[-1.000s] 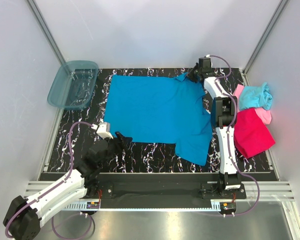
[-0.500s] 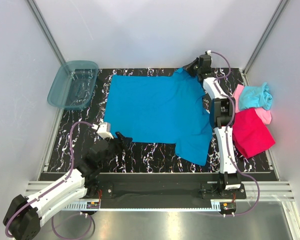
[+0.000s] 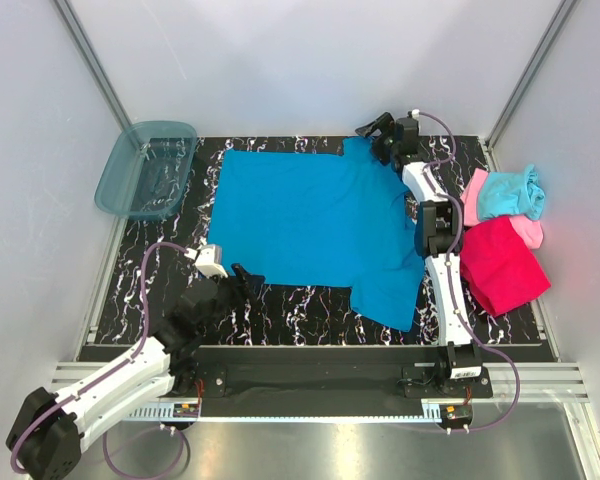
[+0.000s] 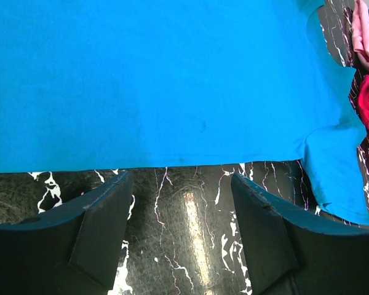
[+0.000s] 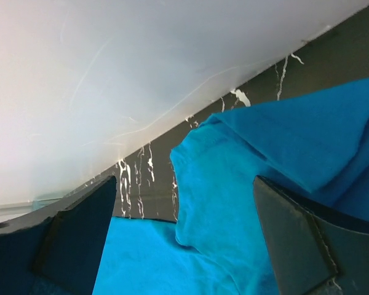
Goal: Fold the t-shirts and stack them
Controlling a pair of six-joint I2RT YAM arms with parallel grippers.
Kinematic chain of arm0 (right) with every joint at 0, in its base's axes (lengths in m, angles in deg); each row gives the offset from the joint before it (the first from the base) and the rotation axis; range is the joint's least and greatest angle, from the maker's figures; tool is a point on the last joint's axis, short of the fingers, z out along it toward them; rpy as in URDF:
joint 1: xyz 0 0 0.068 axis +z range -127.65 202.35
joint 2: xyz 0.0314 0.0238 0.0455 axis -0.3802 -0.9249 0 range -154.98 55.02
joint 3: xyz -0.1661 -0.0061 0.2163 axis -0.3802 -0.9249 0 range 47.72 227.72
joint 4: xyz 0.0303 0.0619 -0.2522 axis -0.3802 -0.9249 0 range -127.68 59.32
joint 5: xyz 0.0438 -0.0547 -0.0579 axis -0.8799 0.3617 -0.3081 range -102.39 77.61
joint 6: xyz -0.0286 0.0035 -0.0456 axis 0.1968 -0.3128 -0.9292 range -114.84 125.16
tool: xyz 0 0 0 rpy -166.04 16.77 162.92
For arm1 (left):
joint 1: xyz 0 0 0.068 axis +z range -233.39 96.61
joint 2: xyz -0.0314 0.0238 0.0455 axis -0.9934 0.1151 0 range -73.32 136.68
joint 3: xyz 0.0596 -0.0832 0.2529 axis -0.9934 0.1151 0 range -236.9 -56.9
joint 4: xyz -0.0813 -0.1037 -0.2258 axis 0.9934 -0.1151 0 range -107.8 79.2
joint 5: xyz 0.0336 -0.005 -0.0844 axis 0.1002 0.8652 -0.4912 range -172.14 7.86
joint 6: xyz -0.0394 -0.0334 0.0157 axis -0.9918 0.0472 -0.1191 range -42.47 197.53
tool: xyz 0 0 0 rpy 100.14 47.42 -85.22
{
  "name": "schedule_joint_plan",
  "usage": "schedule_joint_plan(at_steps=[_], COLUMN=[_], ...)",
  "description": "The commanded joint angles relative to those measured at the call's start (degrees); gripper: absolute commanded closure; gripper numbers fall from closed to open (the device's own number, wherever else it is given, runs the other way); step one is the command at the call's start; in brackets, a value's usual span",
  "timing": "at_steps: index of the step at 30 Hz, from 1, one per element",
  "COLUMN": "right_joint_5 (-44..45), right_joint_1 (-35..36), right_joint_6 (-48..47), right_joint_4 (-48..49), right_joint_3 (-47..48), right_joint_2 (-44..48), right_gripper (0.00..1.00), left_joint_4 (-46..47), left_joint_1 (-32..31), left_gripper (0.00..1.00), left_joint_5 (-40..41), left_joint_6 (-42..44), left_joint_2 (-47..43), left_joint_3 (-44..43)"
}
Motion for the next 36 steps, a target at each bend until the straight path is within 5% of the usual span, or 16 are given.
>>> schedule_joint_plan(at_steps=[1,13,19,28,32,36], right_joint_5=[1.52,10.21,17.59,17.53,16.38,19.27], right_joint_1=[-0.12,1.99,2.35,2.43,2.52,2.52], right_joint_6=[-3.25,-18.19,-18.82,-7.40,-5.89,-9.40], right_joint_4=[3.21,5.59,-6.62,0.14,-3.37,-14.86], right_joint_3=[-3.53,-28.99,-43.50,-99.80,-111.63,-112.09], right_joint_2=[9.03,43.92,59.48,91.55,101.49,107.57], right_gripper=[0.00,0.00,0.00,0.00,0.00,0.00], left_joint_4=[3.19,1.88,1.26,0.82,1.17,1.08], left_joint_1=[-0.17,-0.17,-0.17,-0.17,-0.17,-0.08], left_gripper=[0.31,0.32,0.32,0.31,0.31,0.31], left_joint_5=[0.47,-1.11,-1.28,-1.11,-1.11,-0.76], left_joint_6=[1.00,0.56,-0.05,-1.28,-1.28,-1.11], left_joint_2=[-0.26,-5.79,-7.21,-6.06,-6.15,-5.80], left_joint_3=[0.38,0.82,0.91,0.73,0.73,0.56])
